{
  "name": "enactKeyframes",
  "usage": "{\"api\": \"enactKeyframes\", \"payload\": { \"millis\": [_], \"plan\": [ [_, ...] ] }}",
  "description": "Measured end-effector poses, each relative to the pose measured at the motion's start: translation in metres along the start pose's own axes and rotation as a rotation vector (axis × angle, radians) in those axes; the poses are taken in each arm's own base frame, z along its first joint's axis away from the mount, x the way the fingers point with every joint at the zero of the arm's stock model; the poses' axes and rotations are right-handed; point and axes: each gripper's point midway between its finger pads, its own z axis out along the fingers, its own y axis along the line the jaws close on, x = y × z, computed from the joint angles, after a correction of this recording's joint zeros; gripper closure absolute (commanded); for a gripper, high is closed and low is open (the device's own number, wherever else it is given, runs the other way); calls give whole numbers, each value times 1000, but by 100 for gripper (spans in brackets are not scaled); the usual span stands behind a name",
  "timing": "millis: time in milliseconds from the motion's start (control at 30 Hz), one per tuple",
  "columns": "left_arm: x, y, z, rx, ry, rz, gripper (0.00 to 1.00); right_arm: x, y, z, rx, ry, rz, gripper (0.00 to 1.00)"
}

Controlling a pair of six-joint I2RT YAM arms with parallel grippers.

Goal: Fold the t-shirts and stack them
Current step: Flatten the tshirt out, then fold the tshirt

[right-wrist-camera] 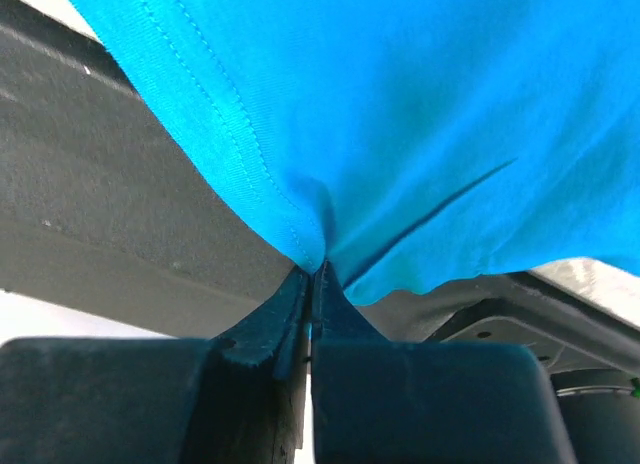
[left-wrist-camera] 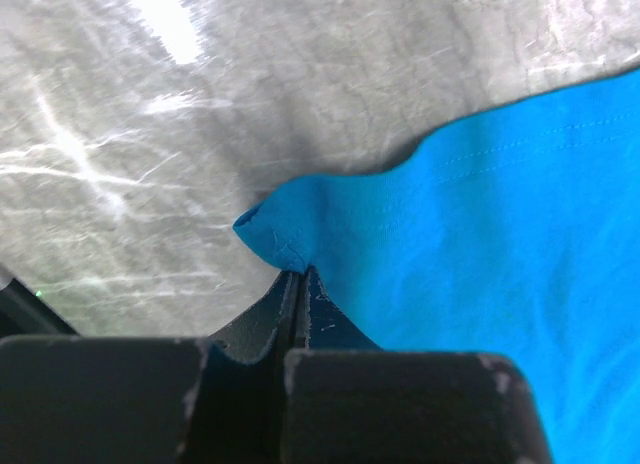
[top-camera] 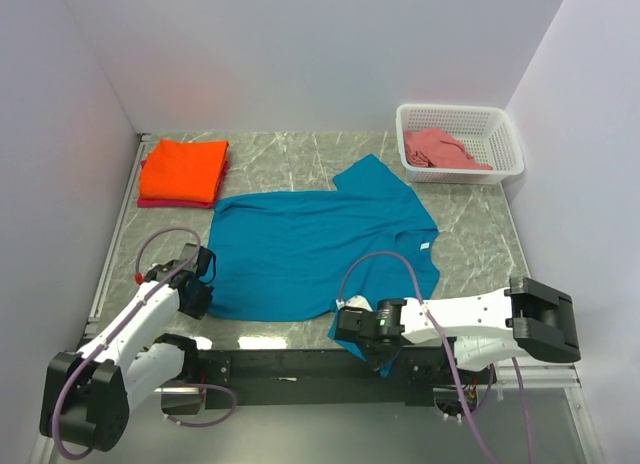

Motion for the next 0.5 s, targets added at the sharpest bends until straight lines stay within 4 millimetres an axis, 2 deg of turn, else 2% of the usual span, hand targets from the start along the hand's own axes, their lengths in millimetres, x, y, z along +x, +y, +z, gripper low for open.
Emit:
{"api": "enactKeyframes", "payload": {
  "millis": [133, 333, 500],
  "plan": [
    [0, 1, -7, 24, 4, -27, 99, 9, 0, -6, -34, 6, 41, 100],
    [-6, -1, -23, 37, 3, -95, 99, 13, 6, -31, -142, -43, 96, 100],
    [-15, -9, -38, 70, -14, -139, 99, 15, 2, -33, -129, -43, 108, 100]
  ]
}}
